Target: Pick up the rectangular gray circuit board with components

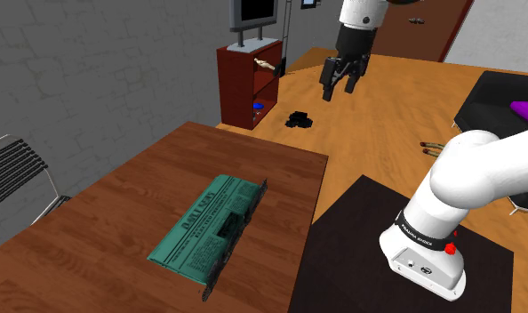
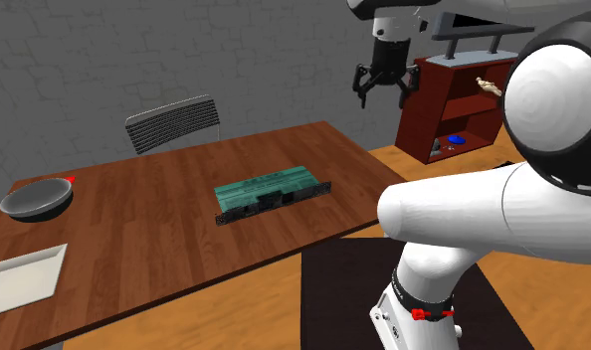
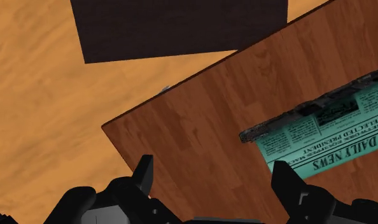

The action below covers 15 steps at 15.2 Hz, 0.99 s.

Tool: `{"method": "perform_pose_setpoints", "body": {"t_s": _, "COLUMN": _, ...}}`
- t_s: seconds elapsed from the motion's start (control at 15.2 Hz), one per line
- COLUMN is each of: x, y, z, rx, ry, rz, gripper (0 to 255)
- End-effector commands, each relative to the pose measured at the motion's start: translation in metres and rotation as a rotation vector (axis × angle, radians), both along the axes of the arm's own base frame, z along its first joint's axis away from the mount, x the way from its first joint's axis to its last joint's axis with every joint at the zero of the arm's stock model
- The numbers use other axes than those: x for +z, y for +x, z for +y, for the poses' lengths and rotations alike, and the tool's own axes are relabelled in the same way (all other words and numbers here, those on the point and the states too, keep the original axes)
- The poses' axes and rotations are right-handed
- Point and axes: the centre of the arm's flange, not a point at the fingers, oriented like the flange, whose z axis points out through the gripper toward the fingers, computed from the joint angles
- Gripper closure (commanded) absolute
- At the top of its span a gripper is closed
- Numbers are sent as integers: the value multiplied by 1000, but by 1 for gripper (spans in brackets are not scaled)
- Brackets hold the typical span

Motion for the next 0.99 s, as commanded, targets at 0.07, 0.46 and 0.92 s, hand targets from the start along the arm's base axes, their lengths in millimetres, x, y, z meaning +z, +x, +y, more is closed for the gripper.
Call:
{"method": "perform_pose_setpoints", "body": {"t_s": 0.07, "x": -31, "y": 4, "z": 23, "rx": -92, "ry": 19, "rz": 11, "gripper": 0}}
{"method": "perform_pose_setpoints", "body": {"t_s": 0.46, "x": -92, "y": 10, "z": 69, "rx": -266, "ry": 54, "rz": 34, "gripper": 0}}
{"method": "perform_pose_setpoints", "body": {"t_s": 0.92, "x": -160, "y": 25, "z": 124, "rx": -469, "ry": 96, "rz": 61, "gripper": 0}}
